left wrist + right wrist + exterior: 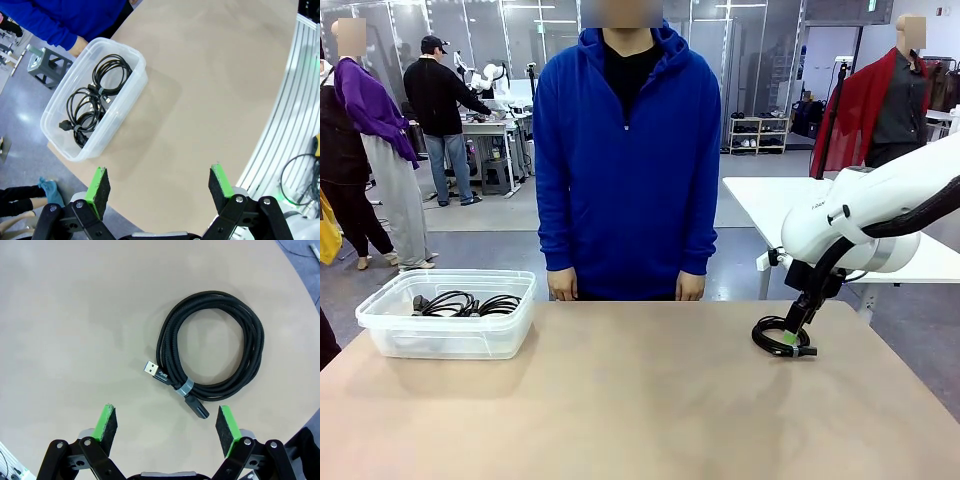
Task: Organize and store the cables.
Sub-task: Place the USB Extension Cable into the Organizing box.
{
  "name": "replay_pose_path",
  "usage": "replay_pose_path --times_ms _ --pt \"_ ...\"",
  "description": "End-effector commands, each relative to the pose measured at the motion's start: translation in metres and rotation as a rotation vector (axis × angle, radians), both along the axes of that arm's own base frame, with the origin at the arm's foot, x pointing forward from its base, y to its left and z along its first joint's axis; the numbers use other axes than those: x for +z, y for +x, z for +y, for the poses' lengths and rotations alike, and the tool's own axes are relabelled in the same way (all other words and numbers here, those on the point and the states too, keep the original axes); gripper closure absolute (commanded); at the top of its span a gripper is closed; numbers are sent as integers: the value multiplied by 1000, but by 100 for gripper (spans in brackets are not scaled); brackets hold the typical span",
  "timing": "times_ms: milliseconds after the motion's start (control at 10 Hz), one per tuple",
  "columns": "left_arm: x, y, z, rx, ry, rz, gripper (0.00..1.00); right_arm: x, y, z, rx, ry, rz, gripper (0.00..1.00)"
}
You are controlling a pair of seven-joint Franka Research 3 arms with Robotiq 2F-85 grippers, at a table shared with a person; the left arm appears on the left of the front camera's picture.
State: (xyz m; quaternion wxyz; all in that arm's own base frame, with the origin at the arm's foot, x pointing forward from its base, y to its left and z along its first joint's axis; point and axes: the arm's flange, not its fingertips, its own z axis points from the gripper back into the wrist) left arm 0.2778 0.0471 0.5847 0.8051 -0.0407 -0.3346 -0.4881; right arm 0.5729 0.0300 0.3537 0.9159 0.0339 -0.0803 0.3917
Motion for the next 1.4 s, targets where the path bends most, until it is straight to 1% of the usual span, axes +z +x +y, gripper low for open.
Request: replay_pose_path --times_ms 0,200,600,700,900,1000,1100,1200,1300 --pt "0 -1 0 -2 1 3 0 -16 4 -3 12 -1 -12 0" --pt "0 -1 0 -2 1 3 0 -22 5 -1 22 -1 -12 0" --pt "0 -1 0 -2 1 3 0 -30 9 -4 20 10 12 0" --pt "0 -1 0 -2 1 3 0 -32 8 -2 49 11 8 0" --pt "0 -1 0 -2 1 3 0 -35 11 -1 161 -21 -35 0" --pt "0 -1 0 -2 1 3 0 -36 12 -1 205 -41 -43 0" --pt "0 -1 0 -2 1 3 0 -38 14 -1 267 -10 -2 0" --pt "0 -1 0 -2 1 3 0 -38 17 -3 353 -47 20 0" --pt "0 -1 0 -2 1 3 0 -35 20 -5 415 -23 45 0"
